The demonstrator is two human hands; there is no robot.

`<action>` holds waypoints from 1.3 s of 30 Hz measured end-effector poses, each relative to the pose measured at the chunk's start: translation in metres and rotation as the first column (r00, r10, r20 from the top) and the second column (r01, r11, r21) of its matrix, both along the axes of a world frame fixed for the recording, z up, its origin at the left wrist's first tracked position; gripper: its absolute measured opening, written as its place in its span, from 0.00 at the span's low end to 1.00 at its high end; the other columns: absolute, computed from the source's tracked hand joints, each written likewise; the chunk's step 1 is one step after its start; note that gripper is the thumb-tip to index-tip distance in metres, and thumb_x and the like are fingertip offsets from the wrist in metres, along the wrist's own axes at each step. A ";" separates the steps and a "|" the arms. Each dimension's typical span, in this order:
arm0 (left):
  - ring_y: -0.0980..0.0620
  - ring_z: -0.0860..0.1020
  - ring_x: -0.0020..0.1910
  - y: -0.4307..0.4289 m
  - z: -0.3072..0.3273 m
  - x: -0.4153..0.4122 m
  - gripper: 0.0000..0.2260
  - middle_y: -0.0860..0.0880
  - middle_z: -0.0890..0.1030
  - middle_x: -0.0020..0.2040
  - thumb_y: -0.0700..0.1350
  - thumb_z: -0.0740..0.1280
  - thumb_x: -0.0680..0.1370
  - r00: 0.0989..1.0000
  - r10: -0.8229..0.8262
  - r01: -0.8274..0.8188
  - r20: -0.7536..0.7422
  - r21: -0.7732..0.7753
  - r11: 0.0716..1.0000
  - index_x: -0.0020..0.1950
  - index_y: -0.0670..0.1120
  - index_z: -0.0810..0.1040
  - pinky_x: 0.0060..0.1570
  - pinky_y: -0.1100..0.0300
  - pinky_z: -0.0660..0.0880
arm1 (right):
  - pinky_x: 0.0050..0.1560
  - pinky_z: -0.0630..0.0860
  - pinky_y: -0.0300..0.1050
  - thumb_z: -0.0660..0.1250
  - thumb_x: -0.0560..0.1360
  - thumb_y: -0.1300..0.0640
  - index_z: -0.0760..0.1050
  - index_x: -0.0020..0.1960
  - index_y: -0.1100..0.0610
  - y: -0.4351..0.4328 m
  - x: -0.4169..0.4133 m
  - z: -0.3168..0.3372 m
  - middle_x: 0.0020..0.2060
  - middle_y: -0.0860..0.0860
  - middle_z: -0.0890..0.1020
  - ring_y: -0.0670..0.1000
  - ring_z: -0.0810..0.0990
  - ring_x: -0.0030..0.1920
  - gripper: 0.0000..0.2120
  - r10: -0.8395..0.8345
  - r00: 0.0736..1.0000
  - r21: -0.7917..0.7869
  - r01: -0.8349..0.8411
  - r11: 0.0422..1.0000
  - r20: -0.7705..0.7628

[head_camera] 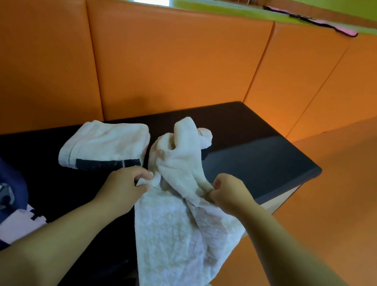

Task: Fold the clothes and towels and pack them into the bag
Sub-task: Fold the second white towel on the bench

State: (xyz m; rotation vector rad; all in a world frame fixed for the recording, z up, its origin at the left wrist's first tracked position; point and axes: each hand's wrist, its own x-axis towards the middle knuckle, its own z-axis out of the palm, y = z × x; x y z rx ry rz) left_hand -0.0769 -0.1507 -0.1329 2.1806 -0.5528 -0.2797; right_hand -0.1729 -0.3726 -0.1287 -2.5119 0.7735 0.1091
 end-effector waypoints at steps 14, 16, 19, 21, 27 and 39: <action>0.52 0.76 0.52 0.021 0.068 -0.005 0.14 0.54 0.78 0.47 0.32 0.66 0.73 0.980 0.079 -0.148 -0.183 -0.402 0.904 0.52 0.49 0.80 0.51 0.58 0.75 | 0.41 0.79 0.40 0.63 0.70 0.76 0.79 0.50 0.51 -0.017 -0.081 0.103 0.42 0.52 0.82 0.50 0.81 0.42 0.21 -0.421 0.647 0.479 0.096 0.872 0.636; 0.49 0.78 0.52 0.023 0.083 -0.005 0.13 0.51 0.80 0.48 0.33 0.66 0.73 0.973 0.060 -0.159 -0.223 -0.461 0.873 0.47 0.50 0.81 0.52 0.54 0.76 | 0.39 0.78 0.36 0.64 0.71 0.75 0.80 0.46 0.51 -0.015 -0.086 0.116 0.43 0.51 0.82 0.48 0.81 0.43 0.19 -0.453 0.602 0.478 0.131 0.868 0.658; 0.46 0.79 0.49 0.028 0.110 -0.006 0.09 0.45 0.82 0.47 0.34 0.67 0.74 0.968 0.052 -0.174 -0.245 -0.511 0.842 0.44 0.49 0.81 0.50 0.50 0.77 | 0.39 0.78 0.39 0.64 0.72 0.73 0.81 0.48 0.54 -0.012 -0.092 0.135 0.42 0.53 0.82 0.51 0.81 0.42 0.16 -0.549 0.526 0.542 0.187 0.819 0.649; 0.45 0.79 0.47 0.034 0.126 -0.004 0.05 0.44 0.82 0.45 0.37 0.70 0.73 0.972 0.057 -0.175 -0.227 -0.546 0.819 0.42 0.47 0.81 0.54 0.47 0.76 | 0.37 0.77 0.39 0.65 0.72 0.71 0.80 0.50 0.57 -0.011 -0.094 0.147 0.39 0.53 0.81 0.51 0.81 0.39 0.13 -0.610 0.471 0.587 0.216 0.780 0.637; 0.44 0.78 0.47 0.060 0.173 -0.001 0.06 0.49 0.81 0.42 0.41 0.72 0.73 0.991 0.127 -0.086 0.041 -0.532 0.842 0.39 0.52 0.80 0.46 0.51 0.73 | 0.49 0.80 0.53 0.72 0.71 0.65 0.79 0.50 0.61 -0.009 -0.104 0.187 0.39 0.57 0.81 0.55 0.80 0.39 0.08 -0.625 0.379 0.636 0.113 0.763 0.683; 0.44 0.74 0.62 0.099 0.255 -0.017 0.10 0.42 0.79 0.60 0.36 0.73 0.70 0.955 0.095 0.059 0.282 -0.490 0.870 0.49 0.47 0.81 0.56 0.56 0.69 | 0.42 0.81 0.40 0.73 0.68 0.70 0.81 0.53 0.60 0.009 -0.132 0.245 0.40 0.57 0.82 0.52 0.79 0.39 0.15 -0.281 0.419 0.311 -0.003 0.950 0.863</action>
